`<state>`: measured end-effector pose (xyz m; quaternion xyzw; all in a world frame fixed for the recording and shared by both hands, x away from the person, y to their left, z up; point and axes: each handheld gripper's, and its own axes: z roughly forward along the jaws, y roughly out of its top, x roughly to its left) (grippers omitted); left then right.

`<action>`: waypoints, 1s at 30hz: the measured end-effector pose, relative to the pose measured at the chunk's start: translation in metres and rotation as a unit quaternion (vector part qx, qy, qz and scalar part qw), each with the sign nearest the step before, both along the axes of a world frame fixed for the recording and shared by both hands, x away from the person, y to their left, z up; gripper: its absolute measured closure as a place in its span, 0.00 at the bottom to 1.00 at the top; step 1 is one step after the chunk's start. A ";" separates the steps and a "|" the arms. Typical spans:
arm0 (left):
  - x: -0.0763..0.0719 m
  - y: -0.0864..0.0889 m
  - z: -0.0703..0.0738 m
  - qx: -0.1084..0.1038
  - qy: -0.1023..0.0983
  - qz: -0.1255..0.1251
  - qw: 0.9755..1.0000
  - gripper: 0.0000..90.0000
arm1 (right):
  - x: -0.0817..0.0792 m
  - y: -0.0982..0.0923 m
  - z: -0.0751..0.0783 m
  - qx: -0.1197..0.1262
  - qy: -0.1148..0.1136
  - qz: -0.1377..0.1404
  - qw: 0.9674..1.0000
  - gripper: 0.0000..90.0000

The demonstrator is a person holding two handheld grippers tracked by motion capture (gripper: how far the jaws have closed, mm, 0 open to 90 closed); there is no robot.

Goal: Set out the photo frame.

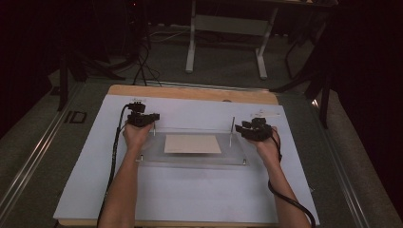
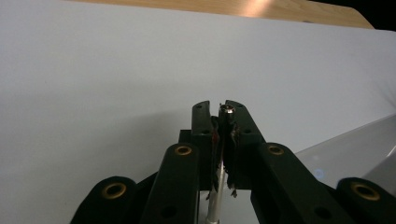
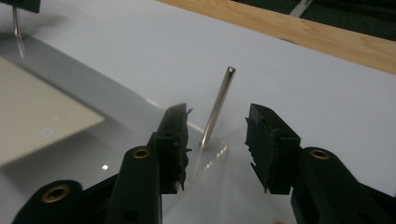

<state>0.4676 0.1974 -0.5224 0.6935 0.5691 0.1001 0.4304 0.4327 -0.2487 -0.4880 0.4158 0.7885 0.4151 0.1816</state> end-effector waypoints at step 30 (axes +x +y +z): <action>0.002 0.001 0.000 -0.011 0.013 0.005 1.000 0.92 | -0.056 -0.031 -0.020 -0.019 -0.035 0.071 0.997 0.56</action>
